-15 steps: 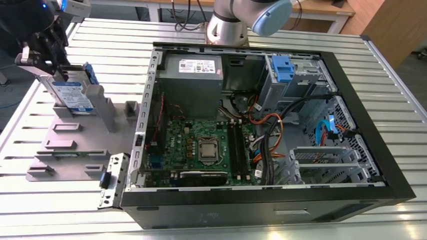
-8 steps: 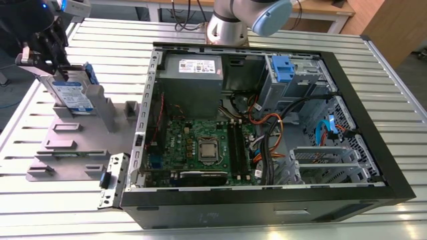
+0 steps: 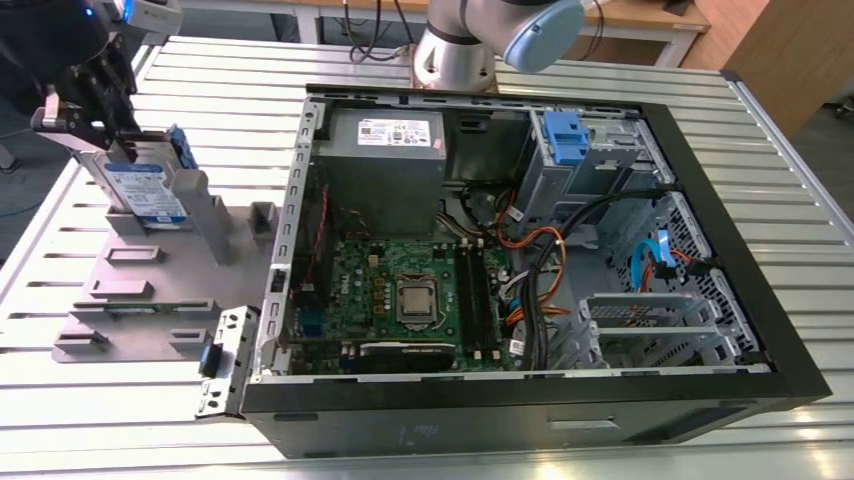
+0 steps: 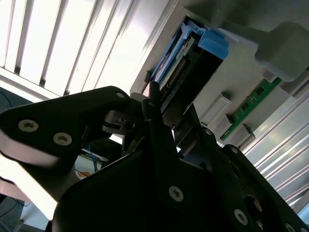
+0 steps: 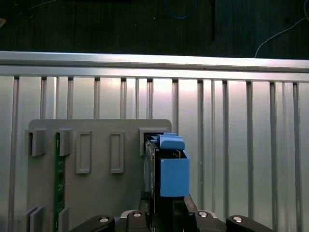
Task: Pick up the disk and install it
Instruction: 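Pick up the disk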
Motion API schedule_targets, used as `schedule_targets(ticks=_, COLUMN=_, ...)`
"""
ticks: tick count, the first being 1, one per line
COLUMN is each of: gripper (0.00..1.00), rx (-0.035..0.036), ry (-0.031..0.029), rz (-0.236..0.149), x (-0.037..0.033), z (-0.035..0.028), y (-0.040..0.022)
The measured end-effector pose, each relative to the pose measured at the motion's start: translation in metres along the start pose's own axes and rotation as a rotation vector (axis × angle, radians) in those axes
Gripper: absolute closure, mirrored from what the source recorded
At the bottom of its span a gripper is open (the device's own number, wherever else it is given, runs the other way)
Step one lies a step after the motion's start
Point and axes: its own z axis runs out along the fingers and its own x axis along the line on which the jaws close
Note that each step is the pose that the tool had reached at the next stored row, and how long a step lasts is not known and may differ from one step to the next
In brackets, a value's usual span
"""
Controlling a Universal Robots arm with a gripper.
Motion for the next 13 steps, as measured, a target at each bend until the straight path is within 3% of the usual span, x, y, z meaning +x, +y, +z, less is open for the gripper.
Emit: schedule_targets(ticks=13, gripper=0.65, rx=0.0001, ry=0.0000, rz=0.000, x=0.0013, z=-0.0001, y=0.0000)
